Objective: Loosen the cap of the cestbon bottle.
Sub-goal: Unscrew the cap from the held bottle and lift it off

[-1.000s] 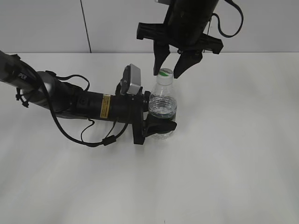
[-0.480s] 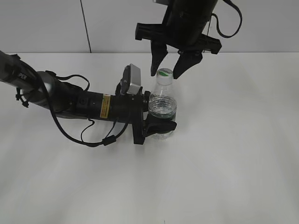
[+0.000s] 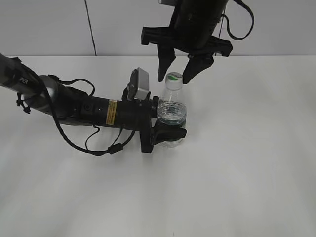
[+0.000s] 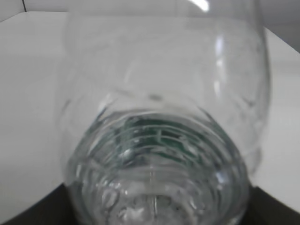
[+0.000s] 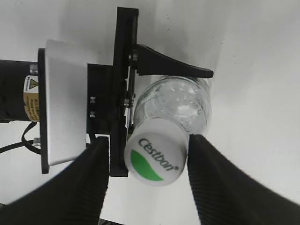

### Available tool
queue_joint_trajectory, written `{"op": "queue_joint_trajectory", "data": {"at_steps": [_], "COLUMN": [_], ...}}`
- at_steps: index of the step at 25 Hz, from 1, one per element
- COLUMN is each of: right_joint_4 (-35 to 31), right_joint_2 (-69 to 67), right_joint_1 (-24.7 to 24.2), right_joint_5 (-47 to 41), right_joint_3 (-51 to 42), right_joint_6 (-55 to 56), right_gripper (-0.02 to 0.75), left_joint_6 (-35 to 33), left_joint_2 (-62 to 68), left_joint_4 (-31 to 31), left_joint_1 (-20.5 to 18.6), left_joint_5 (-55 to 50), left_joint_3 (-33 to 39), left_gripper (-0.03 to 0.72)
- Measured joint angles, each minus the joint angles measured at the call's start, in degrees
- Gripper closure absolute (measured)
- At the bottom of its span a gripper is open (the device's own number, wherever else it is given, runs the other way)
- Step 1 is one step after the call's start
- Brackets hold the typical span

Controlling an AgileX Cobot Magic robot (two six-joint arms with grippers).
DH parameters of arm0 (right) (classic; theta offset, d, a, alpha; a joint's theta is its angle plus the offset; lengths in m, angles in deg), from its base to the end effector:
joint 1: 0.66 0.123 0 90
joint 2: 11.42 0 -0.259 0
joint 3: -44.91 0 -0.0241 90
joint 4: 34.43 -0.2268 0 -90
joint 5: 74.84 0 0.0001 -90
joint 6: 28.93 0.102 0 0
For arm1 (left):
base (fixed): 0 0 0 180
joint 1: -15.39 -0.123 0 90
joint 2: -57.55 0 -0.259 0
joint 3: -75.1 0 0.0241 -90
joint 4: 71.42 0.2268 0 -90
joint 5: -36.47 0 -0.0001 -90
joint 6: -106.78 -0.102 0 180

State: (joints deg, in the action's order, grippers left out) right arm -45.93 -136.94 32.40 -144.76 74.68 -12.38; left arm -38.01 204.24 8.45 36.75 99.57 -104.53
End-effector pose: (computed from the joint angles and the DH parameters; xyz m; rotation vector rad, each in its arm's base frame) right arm 0.3281 0.2363 0.2381 -0.3594 2.9463 0.4229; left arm 0.3386 -0.2285 0.0579 1.3854 1.4616 -1.0443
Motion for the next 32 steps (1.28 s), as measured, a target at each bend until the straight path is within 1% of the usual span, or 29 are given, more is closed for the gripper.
{"op": "queue_joint_trajectory", "data": {"at_steps": [10, 19, 23, 27, 32], "right_joint_4": [0.3, 0.7, 0.8, 0.8, 0.7], "right_joint_2": [-0.5, -0.5, -0.5, -0.5, -0.5], "right_joint_1": [0.0, 0.0, 0.0, 0.0, 0.0], "right_joint_5": [0.0, -0.1, -0.2, -0.2, -0.2], "right_joint_3": [0.1, 0.1, 0.1, 0.1, 0.1], "right_joint_6": [-0.8, -1.8, -3.3, -8.2, -21.2], "right_gripper": [0.332, 0.434, 0.435, 0.435, 0.436], "left_joint_6": [0.0, 0.0, 0.0, 0.0, 0.0], "left_joint_2": [0.0, 0.0, 0.0, 0.0, 0.0], "left_joint_4": [0.0, 0.0, 0.0, 0.0, 0.0], "left_joint_1": [0.0, 0.0, 0.0, 0.0, 0.0], "left_joint_5": [0.0, -0.1, -0.1, -0.1, -0.1], "left_joint_3": [0.0, 0.0, 0.0, 0.0, 0.0], "left_gripper": [0.274, 0.274, 0.274, 0.274, 0.275]}}
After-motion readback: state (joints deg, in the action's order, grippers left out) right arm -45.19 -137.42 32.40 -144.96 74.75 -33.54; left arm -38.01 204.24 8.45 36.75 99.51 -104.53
